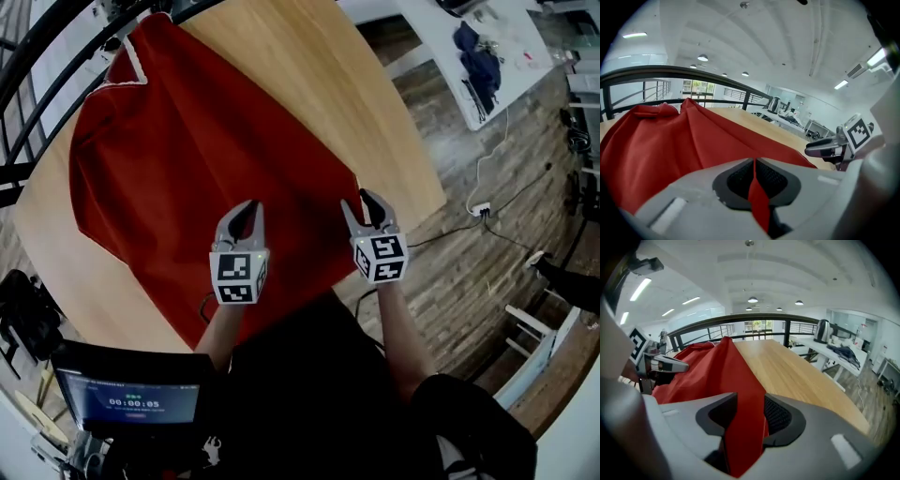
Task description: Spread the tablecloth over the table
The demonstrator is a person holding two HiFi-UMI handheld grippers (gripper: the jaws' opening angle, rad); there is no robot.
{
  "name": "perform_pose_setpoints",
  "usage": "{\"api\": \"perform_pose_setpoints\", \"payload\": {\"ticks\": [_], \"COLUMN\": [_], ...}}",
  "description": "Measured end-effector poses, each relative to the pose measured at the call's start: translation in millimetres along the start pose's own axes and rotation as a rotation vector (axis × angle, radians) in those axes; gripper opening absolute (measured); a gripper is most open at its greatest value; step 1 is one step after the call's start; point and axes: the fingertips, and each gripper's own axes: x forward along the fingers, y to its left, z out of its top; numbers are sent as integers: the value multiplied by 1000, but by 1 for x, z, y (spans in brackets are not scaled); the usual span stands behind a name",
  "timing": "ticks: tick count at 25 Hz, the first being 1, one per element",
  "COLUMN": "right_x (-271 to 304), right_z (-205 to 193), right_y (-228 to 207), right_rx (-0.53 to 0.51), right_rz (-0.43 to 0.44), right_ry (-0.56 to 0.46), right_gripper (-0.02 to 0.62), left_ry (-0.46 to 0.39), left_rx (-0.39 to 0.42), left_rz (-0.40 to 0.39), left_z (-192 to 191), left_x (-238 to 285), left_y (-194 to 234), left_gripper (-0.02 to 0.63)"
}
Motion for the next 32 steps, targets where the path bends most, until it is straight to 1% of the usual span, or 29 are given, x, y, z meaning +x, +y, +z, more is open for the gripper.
{"api": "perform_pose_setpoints", "payload": {"ticks": [2, 4, 5, 7, 8, 9, 10, 11, 12, 13, 14, 15, 17, 18, 19, 22, 23, 24, 25, 27, 29, 30, 31, 32], "right_x": [-15, -22, -20, -11, -4, 3, 9, 14, 17, 18, 17, 16, 15, 14, 13, 9, 6, 3, -1, -10, -18, -22, -26, -29], "right_z": [-23, -31, -31, -30, -31, -34, -36, -37, -39, -41, -43, -45, -48, -49, -50, -46, -41, -35, -28, -11, 8, 19, 29, 40], "right_y": [-15, -30, -36, -41, -42, -42, -43, -42, -41, -38, -35, -31, -24, -22, -23, -35, -40, -45, -48, -56, -69, -80, -94, -110], "right_rx": [55, 83, 94, 105, 93, 66, 28, -13, -48, -75, -94, -114, -158, -173, -180, -199, -213, -227, -242, -270, -303, -323, -347, -375], "right_rz": [-17, -17, -4, 37, 57, 70, 75, 74, 72, 76, 88, 105, 148, 167, 182, 217, 226, 232, 235, 221, 176, 137, 90, 39], "right_ry": [20, 7, -5, -9, 5, 24, 42, 58, 72, 85, 97, 105, 104, 106, 112, 117, 107, 92, 72, 32, -9, -30, -49, -64], "right_gripper": [186, 186, 184, 175, 182, 187, 191, 207, 221, 221, 216, 196, 115, 64, 15, 15, 15, 15, 15, 15, 15, 15, 15, 15], "left_ry": [25, 64, 81, 97, 105, 120, 141, 164, 182, 188, 177, 154, 114, 110, 116, 147, 158, 167, 172, 168, 135, 116, 100, 87], "left_rx": [-14, -40, -47, -32, -18, -6, -1, -7, -19, -29, -35, -46, -115, -153, -176, -200, -231, -269, -302, -320, -288, -264, -245, -236], "left_rz": [38, 47, 45, 45, 46, 48, 54, 67, 93, 131, 179, 228, 307, 341, 379, 515, 531, 519, 488, 412, 328, 297, 284, 287], "left_z": [-26, -50, -58, -65, -66, -68, -73, -80, -88, -94, -95, -93, -90, -91, -94, -105, -110, -115, -119, -119, -107, -99, -92, -87], "left_x": [-15, -27, -31, -34, -32, -26, -18, -9, -2, 0, -3, -10, -25, -32, -39, -58, -62, -64, -64, -62, -52, -45, -39, -34], "left_y": [-9, -20, -27, -43, -53, -62, -69, -74, -75, -73, -69, -64, -54, -48, -42, -19, -15, -16, -21, -39, -63, -73, -80, -82], "left_gripper": [56, 67, 87, 99, 116, 151, 176, 186, 186, 184, 169, 147, 137, 137, 122, 15, 5, 5, 3, 3, 3, 3, 3, 3]}}
